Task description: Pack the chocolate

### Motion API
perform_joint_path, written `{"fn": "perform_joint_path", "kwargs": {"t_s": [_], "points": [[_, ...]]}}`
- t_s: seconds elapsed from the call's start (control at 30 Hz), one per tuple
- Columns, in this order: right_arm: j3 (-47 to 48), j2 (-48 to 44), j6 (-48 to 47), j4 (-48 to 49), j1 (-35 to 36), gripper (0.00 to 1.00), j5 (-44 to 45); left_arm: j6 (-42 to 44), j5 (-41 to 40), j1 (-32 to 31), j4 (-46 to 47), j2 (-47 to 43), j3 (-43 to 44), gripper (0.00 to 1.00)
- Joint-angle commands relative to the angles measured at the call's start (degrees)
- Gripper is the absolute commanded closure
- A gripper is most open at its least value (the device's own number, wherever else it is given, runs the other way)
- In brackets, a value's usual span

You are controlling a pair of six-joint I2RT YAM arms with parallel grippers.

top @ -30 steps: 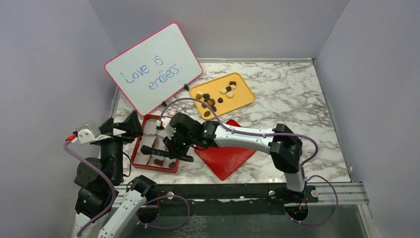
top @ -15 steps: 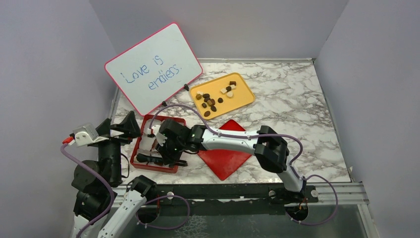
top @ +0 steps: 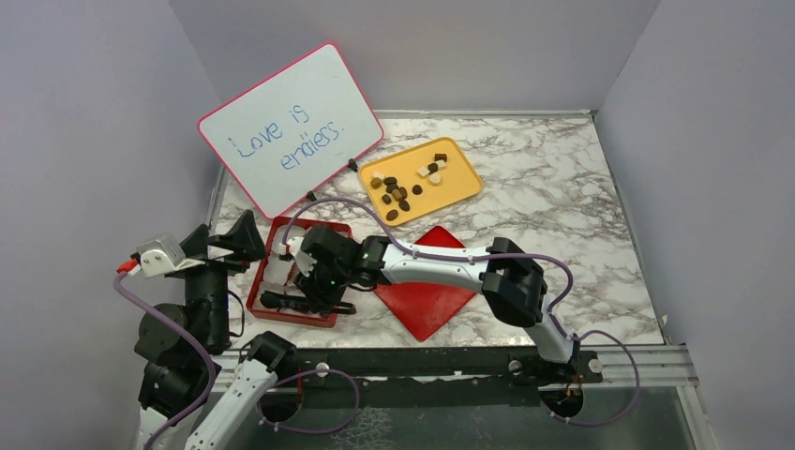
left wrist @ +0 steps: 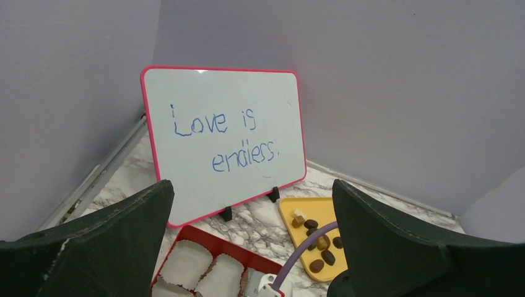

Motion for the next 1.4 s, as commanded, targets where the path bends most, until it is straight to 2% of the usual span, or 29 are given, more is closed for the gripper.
{"fn": "perform_joint_path", "kwargs": {"t_s": [0.0,0.17,0.6,0.83,1.07,1.37], "points": [[1.83,0.02,-1.08,-1.18,0.63,0.67,1.4,0.74,-2.16,-0.13,-0.38,-1.05,1.39,0.01],[1.79,-1.57,-2.01,-1.94,0.63,0.64,4.78,0.91,-2.33,-0.13,-0.5,-1.0,1.11,0.01],[-0.21,-6.67,-3.36,-2.11,0.62,0.64,8.93,1.37,-1.59,-0.13,-0.57,-1.25,0.04,0.01],[-3.23,-13.28,-4.16,-5.01,-0.42,0.65,18.41,-1.0,1.92,-0.13,-1.29,-1.7,-3.18,0.01],[-7.98,-19.04,-3.76,-6.89,-3.87,0.65,24.4,-5.19,6.3,-0.13,-1.44,-1.16,-7.14,0.01],[-13.98,-25.3,-3.53,-10.54,-12.52,0.65,32.33,-3.56,11.08,-0.13,-1.26,4.79,-8.34,0.01]]}}
